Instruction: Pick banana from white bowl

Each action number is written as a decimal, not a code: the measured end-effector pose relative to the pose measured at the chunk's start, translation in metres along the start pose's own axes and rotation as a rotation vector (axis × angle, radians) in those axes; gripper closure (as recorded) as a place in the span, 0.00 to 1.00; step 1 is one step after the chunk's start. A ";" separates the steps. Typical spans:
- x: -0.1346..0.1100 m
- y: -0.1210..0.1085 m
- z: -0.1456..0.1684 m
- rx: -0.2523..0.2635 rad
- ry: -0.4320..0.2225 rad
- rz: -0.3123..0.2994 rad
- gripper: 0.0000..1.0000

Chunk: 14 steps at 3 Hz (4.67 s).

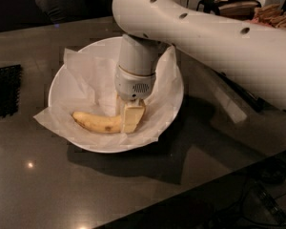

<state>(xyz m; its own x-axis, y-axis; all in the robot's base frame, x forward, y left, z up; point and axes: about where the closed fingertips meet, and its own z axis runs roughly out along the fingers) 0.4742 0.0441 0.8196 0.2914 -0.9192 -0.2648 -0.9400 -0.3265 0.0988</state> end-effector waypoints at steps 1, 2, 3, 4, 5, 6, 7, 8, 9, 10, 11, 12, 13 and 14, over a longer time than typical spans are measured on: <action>0.006 -0.003 -0.019 0.045 0.039 0.010 0.12; 0.007 -0.005 -0.022 0.048 0.043 0.005 0.14; 0.007 -0.006 -0.021 0.045 0.041 0.001 0.38; 0.007 -0.006 -0.020 0.042 0.040 0.000 0.61; 0.008 -0.006 -0.021 0.043 0.041 -0.001 0.84; 0.008 -0.006 -0.022 0.044 0.043 -0.001 0.92; 0.010 -0.006 -0.018 0.034 0.041 0.006 1.00; 0.015 -0.003 -0.031 0.075 0.024 0.021 1.00; 0.016 0.000 -0.063 0.161 0.010 0.015 1.00; 0.011 0.004 -0.097 0.240 -0.001 -0.013 1.00; 0.002 0.004 -0.122 0.300 -0.030 -0.060 1.00; -0.008 0.007 -0.146 0.355 -0.063 -0.114 1.00; -0.019 0.021 -0.172 0.422 -0.099 -0.166 1.00; -0.033 0.042 -0.192 0.483 -0.125 -0.219 1.00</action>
Offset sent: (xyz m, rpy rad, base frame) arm 0.0115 -0.0173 0.0263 -0.0463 -0.0738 -0.0252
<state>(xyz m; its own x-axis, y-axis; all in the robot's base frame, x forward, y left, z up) 0.4592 0.0181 1.0166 0.4943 -0.7981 -0.3447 -0.8427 -0.3425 -0.4154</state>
